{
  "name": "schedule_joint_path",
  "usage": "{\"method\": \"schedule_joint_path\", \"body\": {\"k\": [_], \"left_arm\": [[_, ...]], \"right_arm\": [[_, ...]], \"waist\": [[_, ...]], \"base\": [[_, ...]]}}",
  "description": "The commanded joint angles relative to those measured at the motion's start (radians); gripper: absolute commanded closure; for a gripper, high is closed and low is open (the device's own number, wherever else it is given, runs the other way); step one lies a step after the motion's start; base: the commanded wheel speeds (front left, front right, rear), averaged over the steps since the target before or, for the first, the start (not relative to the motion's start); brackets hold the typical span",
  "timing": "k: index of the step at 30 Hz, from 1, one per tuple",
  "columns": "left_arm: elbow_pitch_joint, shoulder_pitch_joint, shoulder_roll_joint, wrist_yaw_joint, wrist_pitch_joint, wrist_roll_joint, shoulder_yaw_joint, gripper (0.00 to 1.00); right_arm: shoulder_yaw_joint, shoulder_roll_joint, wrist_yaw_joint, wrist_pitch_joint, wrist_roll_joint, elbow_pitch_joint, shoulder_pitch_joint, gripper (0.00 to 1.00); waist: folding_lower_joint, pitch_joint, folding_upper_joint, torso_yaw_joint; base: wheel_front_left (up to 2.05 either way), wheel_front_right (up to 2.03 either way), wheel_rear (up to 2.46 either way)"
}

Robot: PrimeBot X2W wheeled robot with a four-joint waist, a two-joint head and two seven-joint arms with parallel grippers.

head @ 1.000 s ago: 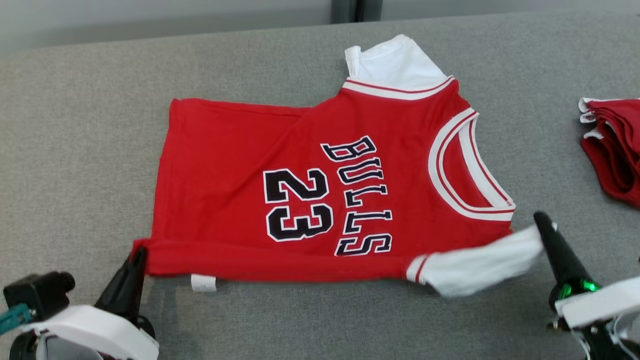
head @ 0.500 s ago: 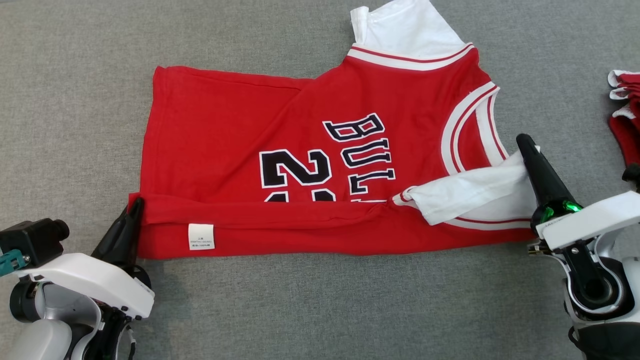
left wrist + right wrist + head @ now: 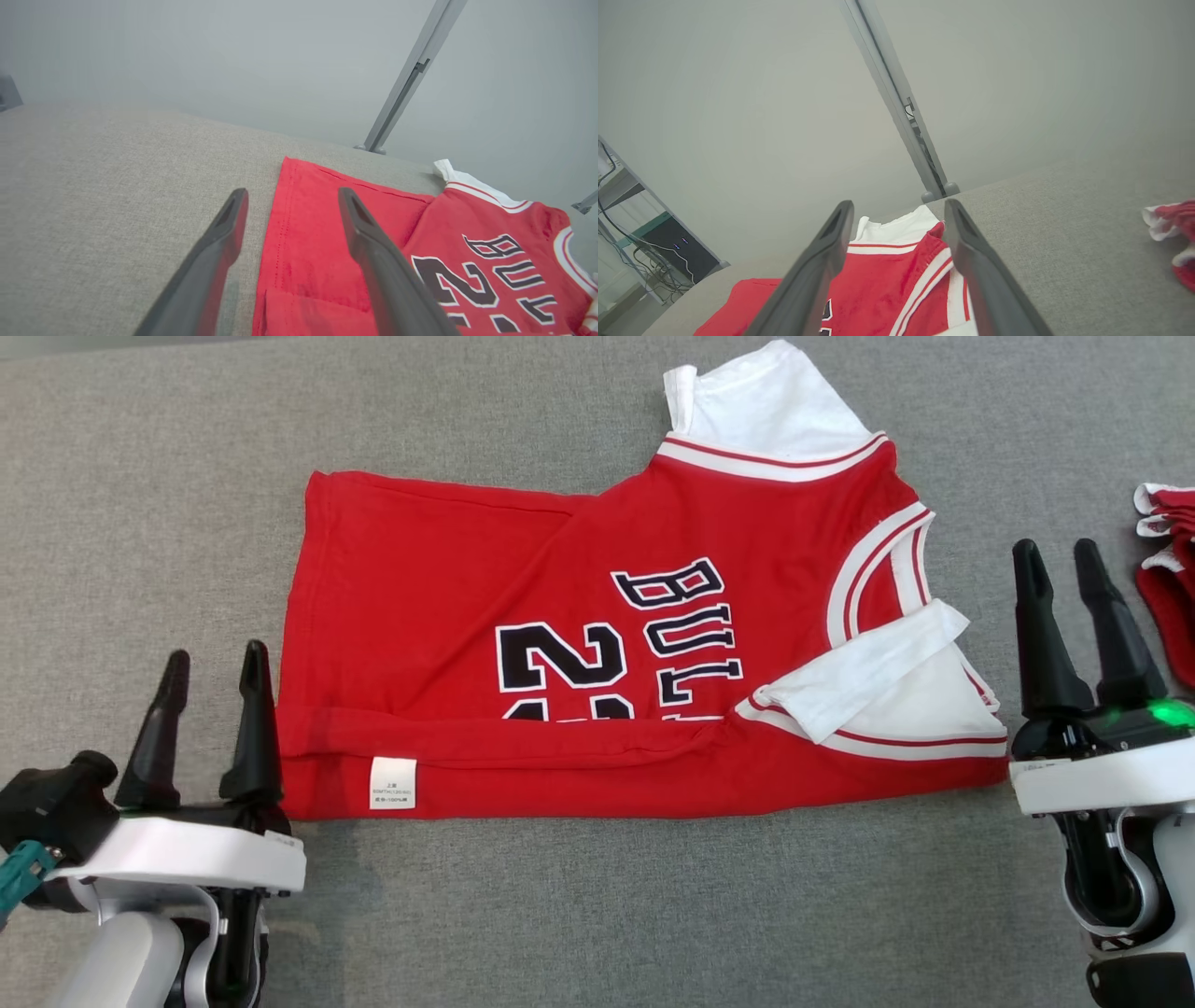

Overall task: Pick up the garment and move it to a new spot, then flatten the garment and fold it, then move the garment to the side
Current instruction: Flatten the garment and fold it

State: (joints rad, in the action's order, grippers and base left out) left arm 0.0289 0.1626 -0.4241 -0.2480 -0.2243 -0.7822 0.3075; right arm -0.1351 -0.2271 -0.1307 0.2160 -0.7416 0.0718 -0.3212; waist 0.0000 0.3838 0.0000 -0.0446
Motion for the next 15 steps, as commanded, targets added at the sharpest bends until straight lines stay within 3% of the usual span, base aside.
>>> {"method": "schedule_joint_path", "body": {"k": [1,6,15], "left_arm": [[0.000,0.023,0.005,-0.009,-0.018,0.026,-0.014,0.00],[0.003,0.026,0.046,-0.024,-0.041,0.131,-0.071,0.00],[0.003,-0.069,0.113,0.014,-0.040,0.285,-0.117,0.00]], "right_arm": [[0.008,-0.010,0.000,0.020,0.051,-0.007,0.008,0.00],[0.063,0.003,0.000,0.046,0.244,-0.017,0.061,0.00],[0.089,0.049,0.000,0.050,0.367,0.013,0.192,0.00]], "waist": [[0.0000,-0.008,0.0000,0.001],[0.0000,-0.038,0.0000,0.000],[0.0000,-0.087,0.0000,-0.004]], "base": [[0.00,0.00,0.00],[0.00,0.00,0.00],[0.00,0.00,0.00]]}}
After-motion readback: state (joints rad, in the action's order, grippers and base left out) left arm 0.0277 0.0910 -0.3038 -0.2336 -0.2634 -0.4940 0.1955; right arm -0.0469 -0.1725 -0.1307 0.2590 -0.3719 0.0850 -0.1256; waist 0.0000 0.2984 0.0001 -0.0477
